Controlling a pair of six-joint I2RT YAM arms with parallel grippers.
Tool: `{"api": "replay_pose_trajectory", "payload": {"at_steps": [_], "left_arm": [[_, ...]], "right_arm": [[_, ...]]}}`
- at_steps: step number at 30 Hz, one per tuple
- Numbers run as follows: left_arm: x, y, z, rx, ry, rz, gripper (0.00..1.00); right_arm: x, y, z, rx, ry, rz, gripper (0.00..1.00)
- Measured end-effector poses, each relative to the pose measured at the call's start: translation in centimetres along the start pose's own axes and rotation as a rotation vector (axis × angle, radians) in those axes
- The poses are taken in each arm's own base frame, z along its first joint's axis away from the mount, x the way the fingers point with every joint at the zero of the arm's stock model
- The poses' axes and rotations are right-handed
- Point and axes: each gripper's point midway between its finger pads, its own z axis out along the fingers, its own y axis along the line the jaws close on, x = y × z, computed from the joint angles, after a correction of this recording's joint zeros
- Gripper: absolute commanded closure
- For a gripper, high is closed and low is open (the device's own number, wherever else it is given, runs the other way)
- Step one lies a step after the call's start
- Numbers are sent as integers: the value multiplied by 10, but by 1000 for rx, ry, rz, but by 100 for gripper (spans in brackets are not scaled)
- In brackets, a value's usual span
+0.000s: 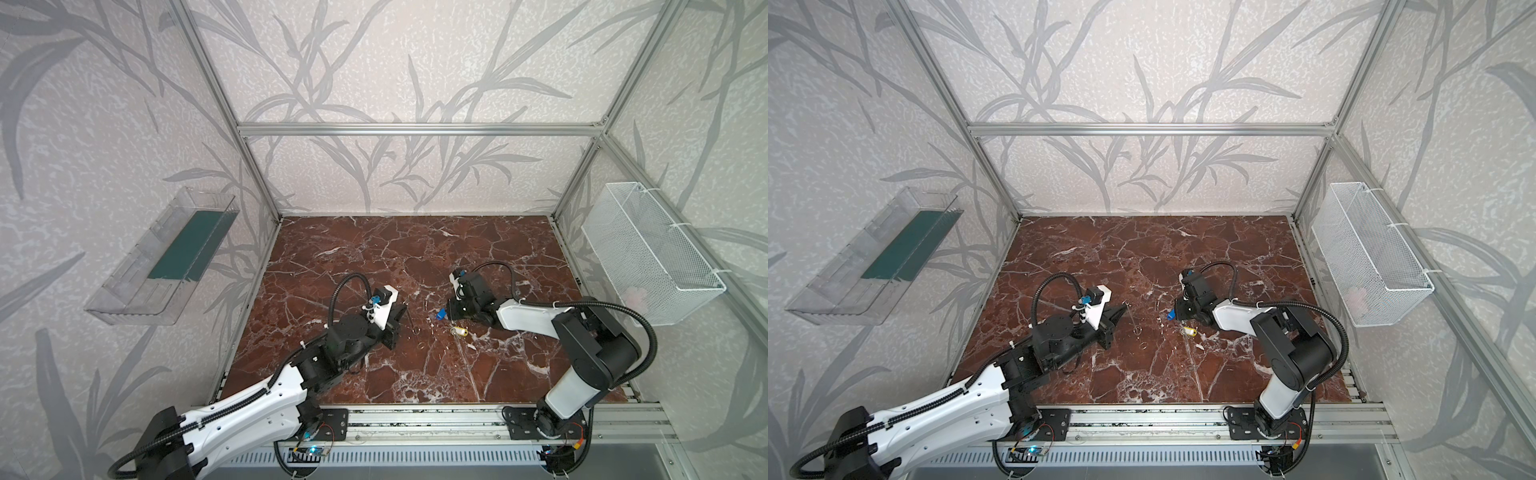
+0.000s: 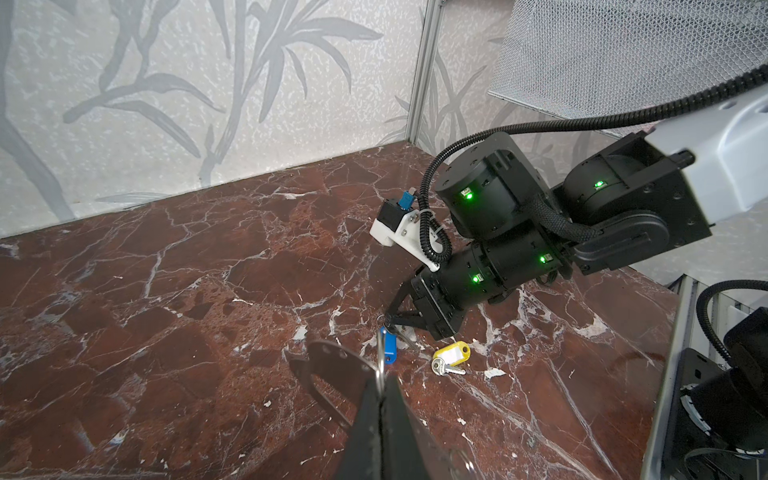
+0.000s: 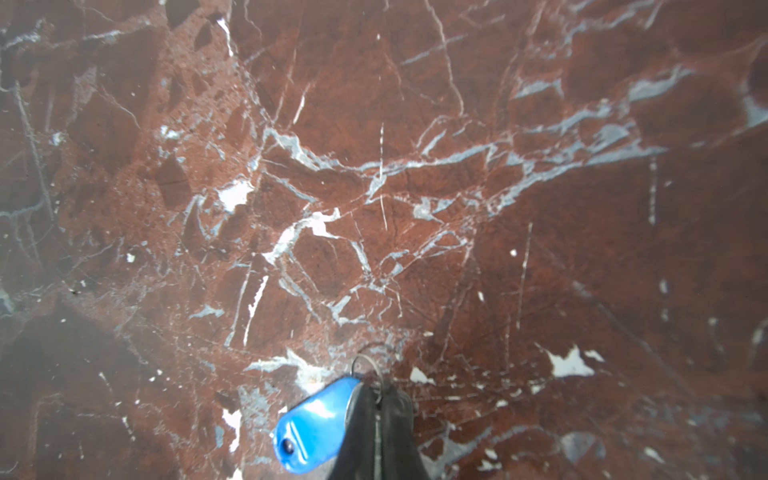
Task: Put the keys on the keyring
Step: 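Grasp the blue-tagged key's ring with the right gripper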
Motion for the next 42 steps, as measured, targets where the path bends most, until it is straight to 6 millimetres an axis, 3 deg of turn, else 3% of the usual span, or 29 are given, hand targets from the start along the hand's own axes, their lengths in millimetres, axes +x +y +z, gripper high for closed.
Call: {"api": "replay_pose_trajectory", "payload": {"at_steps": [14,25,42], "left_arm": [[1,0,0,3,3,-2,100],[0,0,-1,2,1,-2,100],[1,0,-1,2,3,-2,100]], "right_arm": [[-14,6,-1,-8,-17,-40,77],[-5,-1,14,8,21,-38,75],[-3,3,16,-23,31,-32,85]]}}
